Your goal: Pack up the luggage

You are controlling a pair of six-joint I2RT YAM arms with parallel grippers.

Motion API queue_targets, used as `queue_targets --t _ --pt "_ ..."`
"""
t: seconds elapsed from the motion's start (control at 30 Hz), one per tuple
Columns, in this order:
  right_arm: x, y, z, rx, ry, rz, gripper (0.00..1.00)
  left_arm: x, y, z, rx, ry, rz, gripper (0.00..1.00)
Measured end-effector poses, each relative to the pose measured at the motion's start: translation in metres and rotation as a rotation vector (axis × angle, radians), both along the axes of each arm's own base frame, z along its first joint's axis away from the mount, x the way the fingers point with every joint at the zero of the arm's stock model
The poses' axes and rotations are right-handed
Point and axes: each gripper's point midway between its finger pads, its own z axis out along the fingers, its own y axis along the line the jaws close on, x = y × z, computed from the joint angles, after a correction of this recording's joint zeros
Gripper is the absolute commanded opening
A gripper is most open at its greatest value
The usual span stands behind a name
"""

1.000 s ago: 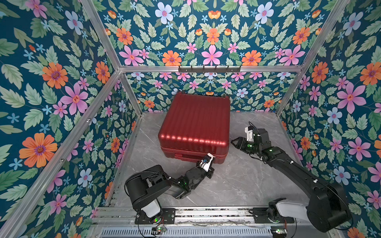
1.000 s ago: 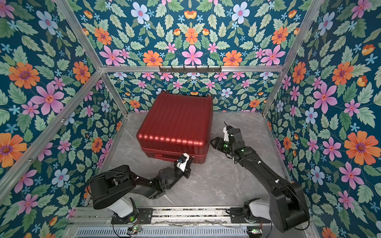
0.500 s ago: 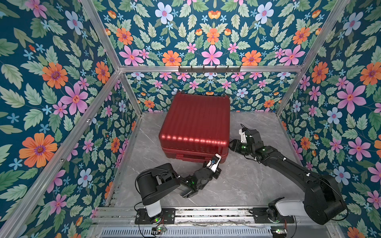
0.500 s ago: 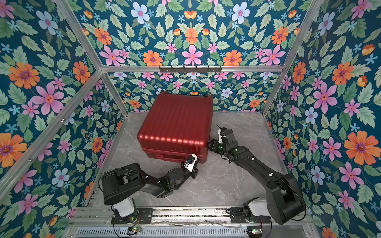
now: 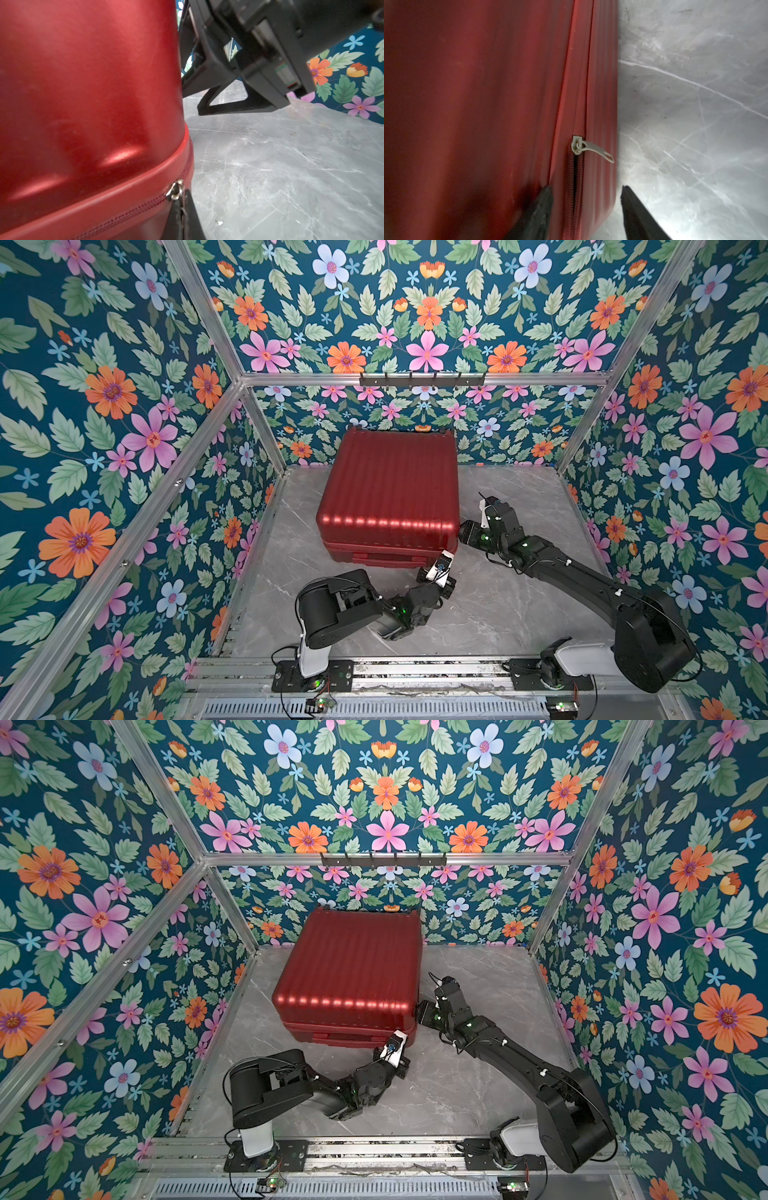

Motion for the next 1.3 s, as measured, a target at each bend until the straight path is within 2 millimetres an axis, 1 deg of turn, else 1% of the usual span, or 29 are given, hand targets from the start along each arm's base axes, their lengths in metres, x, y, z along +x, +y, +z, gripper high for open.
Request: queue_targets --t 0.03,0.07,0.1,0.13,0.17,0.23,0.3,0.43,0.5,0.57,0.63,0.7,0.83,0.93,1.0,1.13,1.2,1.3 --pt "-0.003 -0.001 0.0 0.003 0.012 0.01 0.67 -0.004 0.003 0.001 -0.001 0.0 -0.011 0.36" --pt "-0.008 -0.002 -0.001 0.011 0.029 0.027 0.69 -0.011 0.004 0.003 -0.002 0.001 -0.04 0.48" --pt "-0.012 -0.002 -0.001 0.021 0.043 0.046 0.7 -0.018 0.002 0.007 -0.016 -0.002 -0.075 0.56" --pt "-0.015 -0.003 0.0 0.039 0.052 0.063 0.7 -0.026 0.001 0.019 -0.054 -0.014 -0.109 0.62" --pt "-0.018 -0.004 0.002 0.057 0.057 0.077 0.7 -0.033 0.004 0.03 -0.093 -0.026 -0.126 0.65" --pt "-0.02 -0.011 0.006 0.067 0.052 0.078 0.71 -0.039 0.013 0.041 -0.128 -0.032 -0.129 0.67" --pt "-0.023 -0.017 0.009 0.063 0.044 0.079 0.71 -0.045 0.022 0.046 -0.151 -0.02 -0.123 0.67" --pt "-0.037 -0.02 0.011 0.052 0.03 0.11 0.7 -0.059 0.032 0.066 -0.219 0.031 -0.117 0.63" --pt "-0.044 -0.024 0.011 0.042 0.018 0.118 0.7 -0.06 0.043 0.074 -0.274 0.084 -0.074 0.61" --pt "-0.052 -0.027 0.008 0.041 0.007 0.124 0.7 -0.055 0.06 0.077 -0.337 0.167 0.006 0.6" --pt "-0.061 -0.028 0.004 0.039 0.0 0.138 0.69 -0.052 0.076 0.074 -0.394 0.252 0.076 0.6" --pt "-0.071 -0.021 -0.001 0.037 -0.014 0.17 0.69 -0.05 0.09 0.067 -0.447 0.331 0.146 0.6" --pt "-0.095 0.007 -0.003 0.025 -0.078 0.283 0.69 -0.048 0.123 0.046 -0.564 0.457 0.272 0.58" --pt "-0.101 0.018 -0.006 0.01 -0.117 0.312 0.69 -0.047 0.148 0.029 -0.665 0.515 0.348 0.59" --pt "-0.103 0.024 -0.008 0.001 -0.144 0.319 0.69 -0.042 0.161 0.022 -0.737 0.538 0.391 0.61" --pt "-0.112 0.037 -0.014 -0.008 -0.181 0.351 0.69 -0.027 0.178 0.009 -0.864 0.565 0.458 0.63" --pt "-0.11 0.04 -0.017 -0.014 -0.199 0.344 0.69 -0.02 0.184 0.003 -0.924 0.577 0.479 0.63" --pt "-0.105 0.04 -0.024 -0.02 -0.215 0.319 0.68 -0.015 0.187 -0.004 -0.998 0.593 0.485 0.63"
